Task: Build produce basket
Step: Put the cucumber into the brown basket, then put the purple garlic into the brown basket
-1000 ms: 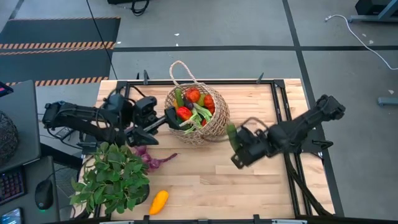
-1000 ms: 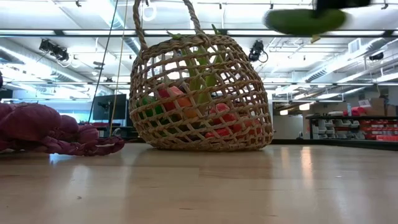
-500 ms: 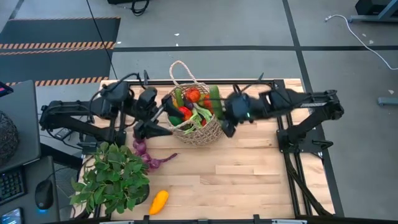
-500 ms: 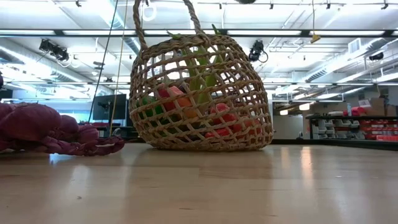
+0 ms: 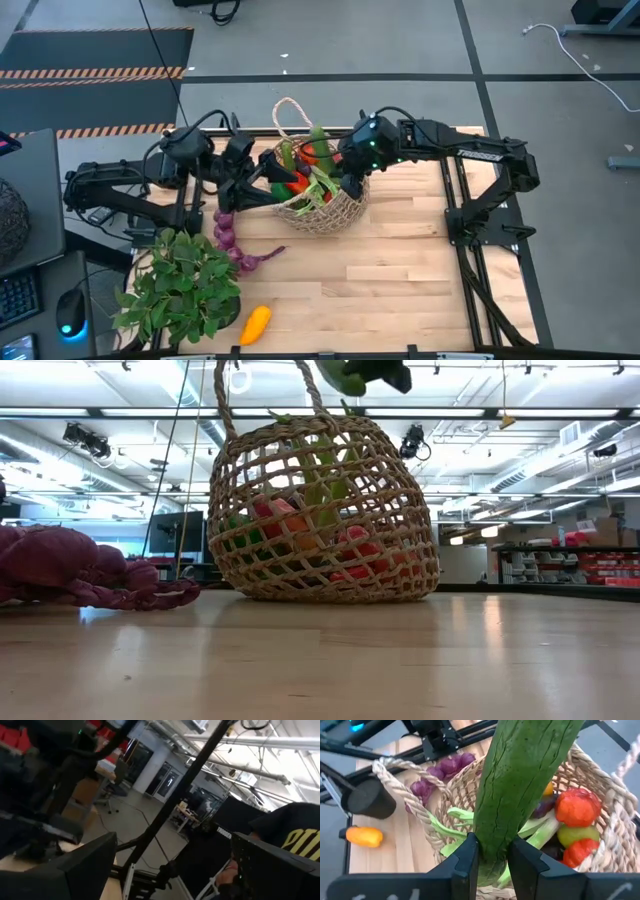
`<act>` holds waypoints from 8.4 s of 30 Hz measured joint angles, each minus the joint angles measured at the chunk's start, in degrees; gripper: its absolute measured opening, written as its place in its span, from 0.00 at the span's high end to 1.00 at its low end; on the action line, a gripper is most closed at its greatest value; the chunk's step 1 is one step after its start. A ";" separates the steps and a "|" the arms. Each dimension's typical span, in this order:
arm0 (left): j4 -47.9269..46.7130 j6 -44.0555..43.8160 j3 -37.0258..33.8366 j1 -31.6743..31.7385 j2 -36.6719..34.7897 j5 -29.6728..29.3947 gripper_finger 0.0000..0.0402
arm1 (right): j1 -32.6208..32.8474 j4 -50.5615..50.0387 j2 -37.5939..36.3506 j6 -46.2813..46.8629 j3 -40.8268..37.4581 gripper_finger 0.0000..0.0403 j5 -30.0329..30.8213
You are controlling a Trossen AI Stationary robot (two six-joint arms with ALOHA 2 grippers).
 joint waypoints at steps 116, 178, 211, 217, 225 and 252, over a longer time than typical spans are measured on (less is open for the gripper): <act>-90.74 -29.52 -0.10 1.49 -0.33 -25.50 0.02 | -2.92 -11.66 -16.92 -0.34 -0.04 0.46 5.27; -62.52 -27.96 -35.23 12.32 1.11 -14.14 0.06 | -5.24 -9.09 -16.84 5.90 -0.57 0.46 8.65; -60.36 -32.08 -35.23 12.30 1.36 -12.82 0.06 | -9.71 -8.96 -16.87 5.04 -0.59 0.46 5.43; -61.66 -32.78 -35.25 12.19 3.26 -12.83 0.06 | -10.00 -8.97 -16.89 4.36 -0.59 0.46 5.40; -61.71 -32.88 -35.23 12.14 7.59 -13.99 0.06 | -10.00 -9.09 -16.89 2.42 -0.61 0.46 3.85; -57.93 -33.53 -31.91 12.16 12.96 -7.09 0.50 | -12.54 -8.87 -16.89 -4.17 -0.61 0.46 2.32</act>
